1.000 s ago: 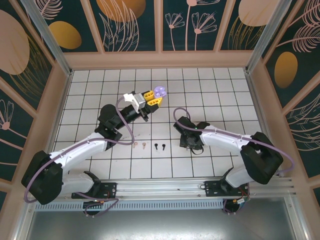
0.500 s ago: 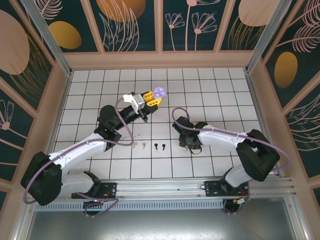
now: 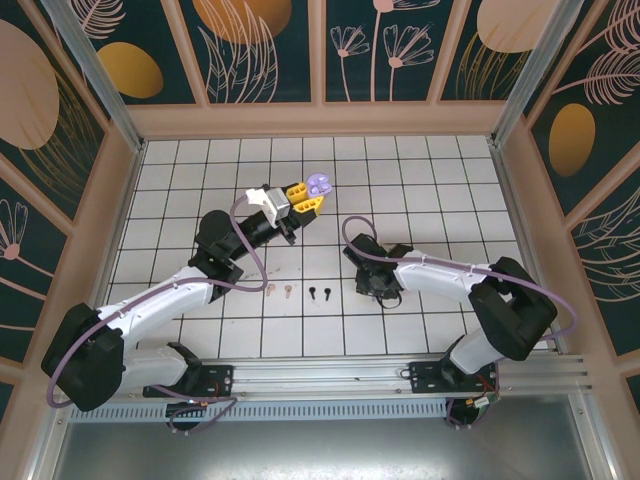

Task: Insert the wireless bluetooth earbuds into the charging case

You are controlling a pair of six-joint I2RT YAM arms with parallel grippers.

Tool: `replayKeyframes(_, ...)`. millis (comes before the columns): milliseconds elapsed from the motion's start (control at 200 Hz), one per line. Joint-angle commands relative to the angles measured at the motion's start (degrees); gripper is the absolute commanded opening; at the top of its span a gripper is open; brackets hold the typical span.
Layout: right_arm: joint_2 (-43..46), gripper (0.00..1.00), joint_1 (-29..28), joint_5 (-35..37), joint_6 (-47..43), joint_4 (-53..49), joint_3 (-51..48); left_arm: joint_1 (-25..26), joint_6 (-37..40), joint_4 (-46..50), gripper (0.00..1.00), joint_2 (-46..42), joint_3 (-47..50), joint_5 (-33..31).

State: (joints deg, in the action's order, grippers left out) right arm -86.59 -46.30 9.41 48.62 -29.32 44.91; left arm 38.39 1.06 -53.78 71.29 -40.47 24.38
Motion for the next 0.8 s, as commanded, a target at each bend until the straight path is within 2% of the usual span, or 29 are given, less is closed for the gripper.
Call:
replayKeyframes(0,-0.75,0.36,-0.78,-0.11,1.04,0.05,-1.18,0.31,0.13,-2.3,0.0,-0.27,-0.06,-0.08)
replayKeyframes(796,-4.76,0.34,-1.07,2.18,-2.42,0.26,-0.86,0.37,0.09,-1.85,0.0,0.23,-0.66,0.36)
